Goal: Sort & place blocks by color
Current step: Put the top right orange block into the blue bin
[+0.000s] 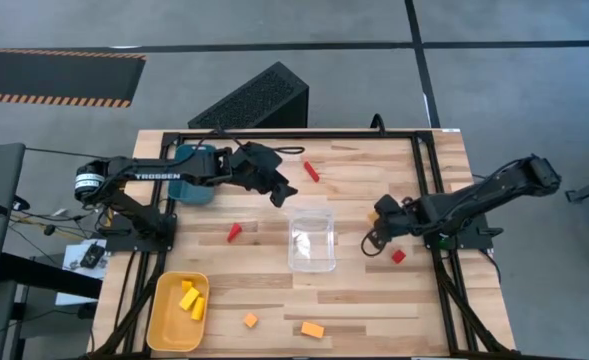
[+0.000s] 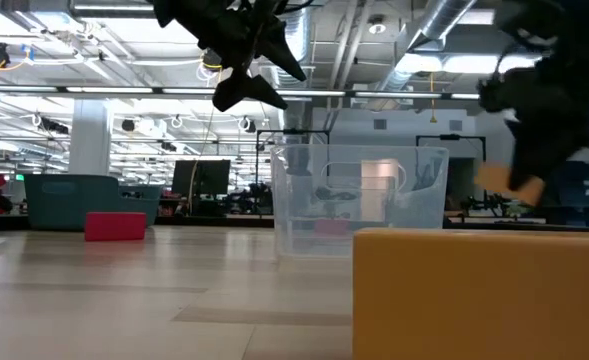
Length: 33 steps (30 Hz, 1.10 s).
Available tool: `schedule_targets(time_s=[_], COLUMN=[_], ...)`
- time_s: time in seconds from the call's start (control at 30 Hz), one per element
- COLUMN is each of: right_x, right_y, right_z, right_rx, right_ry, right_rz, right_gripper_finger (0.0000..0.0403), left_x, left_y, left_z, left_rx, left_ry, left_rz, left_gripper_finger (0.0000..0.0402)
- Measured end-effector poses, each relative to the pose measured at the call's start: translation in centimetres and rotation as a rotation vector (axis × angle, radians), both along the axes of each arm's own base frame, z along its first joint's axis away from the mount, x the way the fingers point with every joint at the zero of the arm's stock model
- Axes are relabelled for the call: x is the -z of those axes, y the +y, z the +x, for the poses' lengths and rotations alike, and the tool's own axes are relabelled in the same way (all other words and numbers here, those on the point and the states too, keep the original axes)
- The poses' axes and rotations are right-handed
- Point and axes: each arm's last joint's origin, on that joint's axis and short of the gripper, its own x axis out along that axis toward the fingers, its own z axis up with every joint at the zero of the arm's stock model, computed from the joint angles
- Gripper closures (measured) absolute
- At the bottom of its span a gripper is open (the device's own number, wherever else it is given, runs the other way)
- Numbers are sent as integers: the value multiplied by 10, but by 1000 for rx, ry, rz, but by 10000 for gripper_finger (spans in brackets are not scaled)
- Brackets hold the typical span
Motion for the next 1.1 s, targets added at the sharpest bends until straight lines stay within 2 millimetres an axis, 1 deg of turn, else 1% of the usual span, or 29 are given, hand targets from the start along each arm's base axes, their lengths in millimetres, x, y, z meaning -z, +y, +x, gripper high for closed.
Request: schedule_targets(time_s=[0.2, 0.37, 0.5, 0.6, 0.77, 0.9, 1.1], right_x=[-35, -61, -80, -91, -101, -113, -143], right_y=[-7, -11, -12, -12, -10, -8, -8], right_z=[16, 30, 45, 57, 78, 94, 108], right_rx=[80, 55, 8, -30, -84, -130, -244], right_ry=[-130, -184, -191, -188, -169, -203, -318], right_rz=[-121, -226, -279, -306, -337, -356, -335], right_gripper_finger=[281, 281, 280, 280, 280, 280, 279], left_x=[-2, -6, -13, -19, -27, -35, -50], left_y=[2, 8, 6, 1, -6, -9, -18], left_z=[1, 2, 5, 6, 4, -1, -9], left_rx=[-67, -93, 1, 70, 109, 130, 212], left_ry=[-29, -85, -152, -202, -228, -255, -313], left_rz=[-85, -97, -59, -21, 37, 96, 225], left_gripper_finger=[154, 154, 154, 154, 154, 154, 154])
